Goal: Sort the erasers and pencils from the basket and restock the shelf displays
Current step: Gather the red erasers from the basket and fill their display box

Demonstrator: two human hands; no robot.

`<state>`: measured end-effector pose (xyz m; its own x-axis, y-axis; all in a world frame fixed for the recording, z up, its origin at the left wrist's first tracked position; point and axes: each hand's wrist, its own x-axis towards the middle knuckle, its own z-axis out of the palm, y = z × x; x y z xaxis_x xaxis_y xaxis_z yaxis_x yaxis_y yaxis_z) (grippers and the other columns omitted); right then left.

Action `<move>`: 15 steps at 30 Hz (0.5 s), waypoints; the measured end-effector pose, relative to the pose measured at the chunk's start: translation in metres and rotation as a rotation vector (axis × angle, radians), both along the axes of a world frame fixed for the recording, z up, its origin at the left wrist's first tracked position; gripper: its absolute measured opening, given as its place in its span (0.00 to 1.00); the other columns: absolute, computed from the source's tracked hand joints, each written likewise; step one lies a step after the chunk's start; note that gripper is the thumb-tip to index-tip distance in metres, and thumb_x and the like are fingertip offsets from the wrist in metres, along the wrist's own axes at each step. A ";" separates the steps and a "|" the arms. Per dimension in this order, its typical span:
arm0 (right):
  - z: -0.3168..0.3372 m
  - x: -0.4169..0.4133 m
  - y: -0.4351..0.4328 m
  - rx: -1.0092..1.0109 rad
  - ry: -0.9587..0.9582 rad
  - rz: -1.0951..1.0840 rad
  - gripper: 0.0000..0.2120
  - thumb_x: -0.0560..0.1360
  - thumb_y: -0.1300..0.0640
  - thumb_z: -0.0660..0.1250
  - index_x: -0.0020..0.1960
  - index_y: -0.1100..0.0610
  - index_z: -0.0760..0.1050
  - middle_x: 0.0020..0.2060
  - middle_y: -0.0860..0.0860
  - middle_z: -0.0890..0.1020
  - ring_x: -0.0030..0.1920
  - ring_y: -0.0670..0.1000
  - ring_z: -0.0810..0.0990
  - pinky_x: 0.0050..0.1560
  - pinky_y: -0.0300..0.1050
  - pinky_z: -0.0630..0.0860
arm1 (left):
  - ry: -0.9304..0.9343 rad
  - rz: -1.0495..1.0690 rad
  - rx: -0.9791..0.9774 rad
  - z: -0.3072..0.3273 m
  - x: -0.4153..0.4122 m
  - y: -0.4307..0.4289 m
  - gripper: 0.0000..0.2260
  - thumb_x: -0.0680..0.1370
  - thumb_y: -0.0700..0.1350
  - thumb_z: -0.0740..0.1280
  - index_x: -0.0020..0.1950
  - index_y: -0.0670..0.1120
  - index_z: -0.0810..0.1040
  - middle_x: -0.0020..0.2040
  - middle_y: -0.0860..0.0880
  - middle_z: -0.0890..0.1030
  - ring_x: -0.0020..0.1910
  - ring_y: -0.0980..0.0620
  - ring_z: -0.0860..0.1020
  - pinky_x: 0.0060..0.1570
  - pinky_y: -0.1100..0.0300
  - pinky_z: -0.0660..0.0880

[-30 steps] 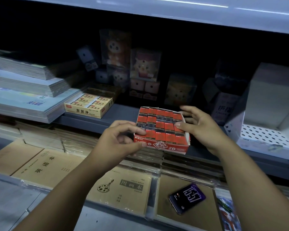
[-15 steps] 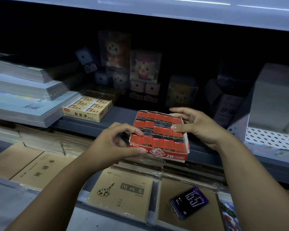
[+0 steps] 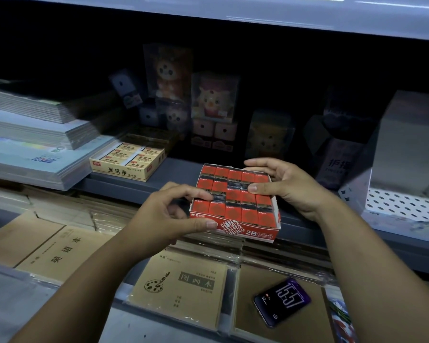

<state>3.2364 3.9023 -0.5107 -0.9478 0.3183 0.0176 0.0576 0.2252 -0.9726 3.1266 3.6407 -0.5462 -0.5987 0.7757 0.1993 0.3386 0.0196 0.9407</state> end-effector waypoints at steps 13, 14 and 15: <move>0.001 0.004 -0.014 0.009 0.003 -0.125 0.35 0.65 0.62 0.80 0.70 0.52 0.73 0.61 0.49 0.82 0.59 0.48 0.83 0.56 0.47 0.83 | -0.112 -0.051 0.122 -0.010 0.004 0.000 0.20 0.66 0.43 0.80 0.56 0.53 0.84 0.71 0.58 0.71 0.57 0.48 0.83 0.41 0.58 0.82; 0.000 0.006 -0.014 0.029 0.006 -0.148 0.37 0.63 0.59 0.81 0.70 0.52 0.72 0.61 0.48 0.82 0.60 0.48 0.82 0.59 0.49 0.82 | -0.127 -0.063 0.135 -0.009 0.005 -0.001 0.20 0.66 0.42 0.80 0.56 0.53 0.84 0.71 0.58 0.72 0.59 0.48 0.83 0.42 0.56 0.83; 0.000 0.008 -0.014 0.055 0.003 -0.166 0.39 0.62 0.58 0.81 0.70 0.52 0.72 0.61 0.48 0.81 0.61 0.47 0.81 0.61 0.50 0.80 | -0.139 -0.069 0.146 -0.008 0.006 -0.001 0.21 0.66 0.42 0.80 0.57 0.54 0.84 0.71 0.58 0.72 0.60 0.48 0.83 0.43 0.54 0.83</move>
<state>3.2446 3.8880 -0.5110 -0.8824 0.4685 0.0425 0.0951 0.2662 -0.9592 3.1327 3.6396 -0.5542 -0.5746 0.7848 0.2324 0.2014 -0.1396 0.9695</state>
